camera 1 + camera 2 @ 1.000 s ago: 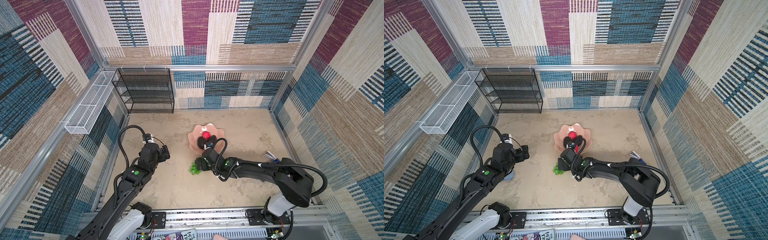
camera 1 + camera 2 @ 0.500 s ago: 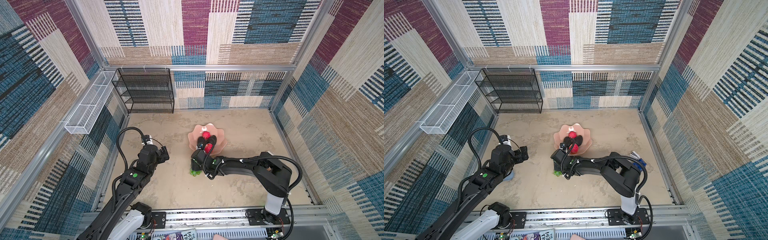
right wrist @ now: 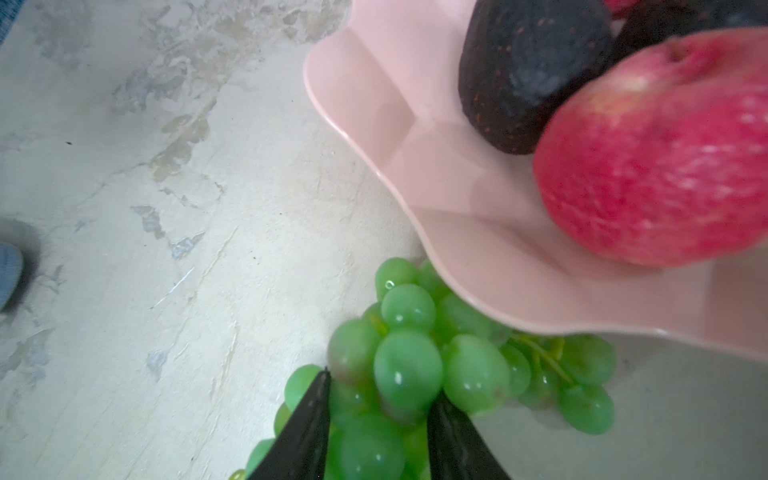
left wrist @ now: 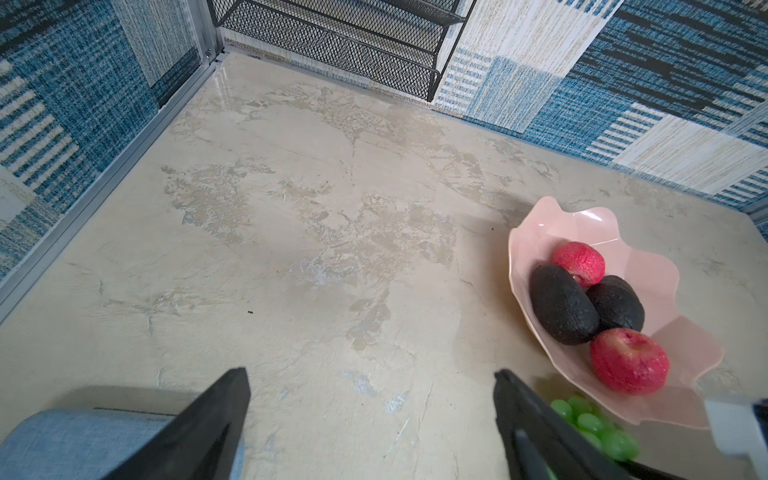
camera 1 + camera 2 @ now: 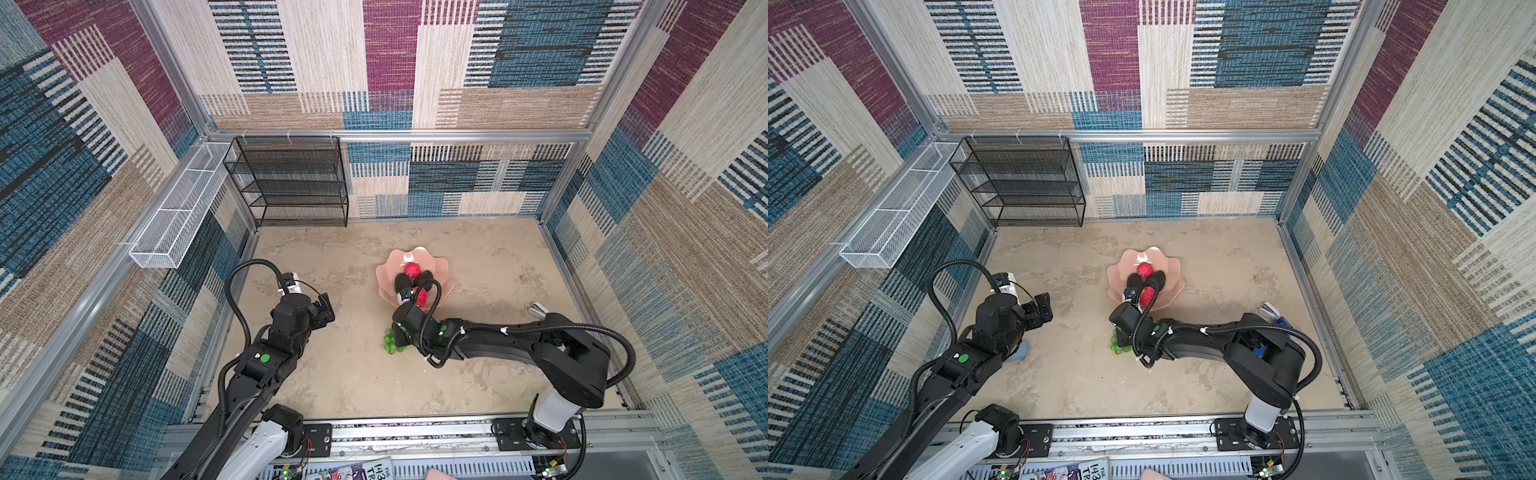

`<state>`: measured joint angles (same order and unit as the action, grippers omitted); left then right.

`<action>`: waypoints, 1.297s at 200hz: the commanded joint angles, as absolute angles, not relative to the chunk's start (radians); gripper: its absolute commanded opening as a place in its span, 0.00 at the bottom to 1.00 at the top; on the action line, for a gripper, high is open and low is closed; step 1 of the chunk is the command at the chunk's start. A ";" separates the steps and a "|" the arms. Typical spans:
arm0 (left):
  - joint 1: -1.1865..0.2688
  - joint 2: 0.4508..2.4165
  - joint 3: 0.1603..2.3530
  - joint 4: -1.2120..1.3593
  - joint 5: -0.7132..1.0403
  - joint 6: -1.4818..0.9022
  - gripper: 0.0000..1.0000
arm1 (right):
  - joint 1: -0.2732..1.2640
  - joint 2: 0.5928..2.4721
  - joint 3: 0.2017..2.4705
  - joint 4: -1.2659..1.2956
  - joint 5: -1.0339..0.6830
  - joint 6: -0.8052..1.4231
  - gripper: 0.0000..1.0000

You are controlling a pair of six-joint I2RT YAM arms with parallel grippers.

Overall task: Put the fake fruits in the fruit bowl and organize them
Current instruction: 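Grasp the green grapes with the right gripper, then lift the grapes into the bowl and release with the right gripper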

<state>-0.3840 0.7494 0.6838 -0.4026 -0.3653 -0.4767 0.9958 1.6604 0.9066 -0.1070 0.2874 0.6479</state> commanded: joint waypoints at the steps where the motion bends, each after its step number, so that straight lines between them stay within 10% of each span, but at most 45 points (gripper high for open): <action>1: -0.383 0.743 0.679 -0.406 -0.399 -0.498 0.95 | 0.997 1.582 0.852 -0.117 0.302 0.710 0.38; 60: -0.382 0.748 0.678 -0.394 -0.393 -0.501 0.95 | 0.997 1.455 0.784 -0.187 0.335 0.761 0.43; 115: -0.382 0.752 0.678 -0.396 -0.385 -0.502 0.95 | 0.997 1.535 0.836 -0.181 0.289 0.811 1.00; 228: -0.380 0.726 0.667 -0.395 -0.392 -0.501 0.95 | 0.971 1.785 0.977 -0.227 0.247 0.843 1.00; 259: -0.380 0.719 0.672 -0.405 -0.391 -0.501 0.95 | 0.944 1.780 0.942 -0.186 0.220 0.828 0.79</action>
